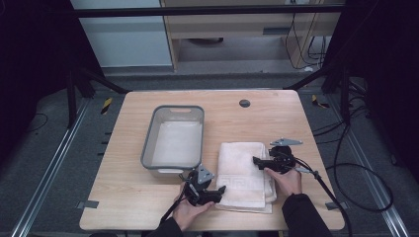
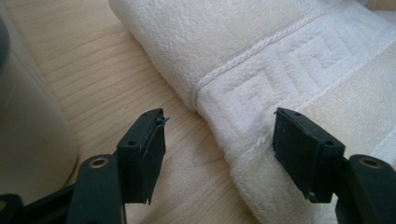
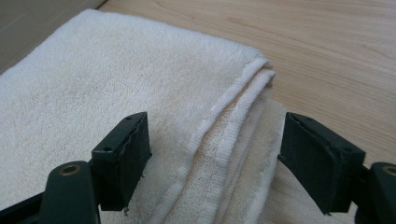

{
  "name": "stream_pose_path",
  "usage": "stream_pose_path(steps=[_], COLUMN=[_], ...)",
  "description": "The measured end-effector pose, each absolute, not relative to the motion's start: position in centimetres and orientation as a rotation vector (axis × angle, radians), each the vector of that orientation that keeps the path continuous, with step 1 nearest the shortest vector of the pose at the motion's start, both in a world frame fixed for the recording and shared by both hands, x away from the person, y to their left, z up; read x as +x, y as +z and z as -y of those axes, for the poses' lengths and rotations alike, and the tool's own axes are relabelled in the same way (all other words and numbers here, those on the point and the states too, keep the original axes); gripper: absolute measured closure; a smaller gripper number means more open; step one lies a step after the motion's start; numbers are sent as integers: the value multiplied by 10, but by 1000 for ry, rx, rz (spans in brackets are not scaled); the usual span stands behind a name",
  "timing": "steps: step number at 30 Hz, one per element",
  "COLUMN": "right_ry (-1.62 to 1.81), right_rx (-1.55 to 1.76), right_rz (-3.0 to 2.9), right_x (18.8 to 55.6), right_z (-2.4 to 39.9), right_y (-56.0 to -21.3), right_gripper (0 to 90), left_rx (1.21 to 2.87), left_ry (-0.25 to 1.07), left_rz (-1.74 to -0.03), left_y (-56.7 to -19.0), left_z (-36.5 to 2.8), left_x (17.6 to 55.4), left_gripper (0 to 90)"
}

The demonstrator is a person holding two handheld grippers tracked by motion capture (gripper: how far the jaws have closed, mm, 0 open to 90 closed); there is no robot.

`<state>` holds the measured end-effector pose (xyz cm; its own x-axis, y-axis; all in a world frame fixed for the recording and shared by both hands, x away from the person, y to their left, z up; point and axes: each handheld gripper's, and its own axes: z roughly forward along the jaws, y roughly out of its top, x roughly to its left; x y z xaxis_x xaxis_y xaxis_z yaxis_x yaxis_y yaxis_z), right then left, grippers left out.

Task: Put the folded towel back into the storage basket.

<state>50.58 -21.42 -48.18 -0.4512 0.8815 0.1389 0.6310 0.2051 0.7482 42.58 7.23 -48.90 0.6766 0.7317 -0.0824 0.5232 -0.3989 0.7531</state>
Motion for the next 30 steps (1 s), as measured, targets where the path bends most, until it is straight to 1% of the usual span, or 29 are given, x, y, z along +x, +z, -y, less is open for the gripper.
stream_pose_path(steps=[18, 24, 28, 30], right_ry=[1059, 1114, 1121, 1130], right_rx=[1475, 1550, 1565, 1570], right_rz=[-2197, -2204, -2212, -2218], right_x=[509, 511, 511, 511], right_z=[211, 215, 215, 214], right_y=[-491, -495, -496, -496], right_gripper=[258, 279, 309, 346], left_rx=[2121, 2131, 2128, 2120], left_ry=[297, 247, 194, 172], left_rz=[-987, -981, -991, -994], left_y=[-496, -497, -497, -497], left_z=[-67, -68, -68, -68], left_x=[432, 435, 437, 438], left_gripper=[342, 392, 438, 459])
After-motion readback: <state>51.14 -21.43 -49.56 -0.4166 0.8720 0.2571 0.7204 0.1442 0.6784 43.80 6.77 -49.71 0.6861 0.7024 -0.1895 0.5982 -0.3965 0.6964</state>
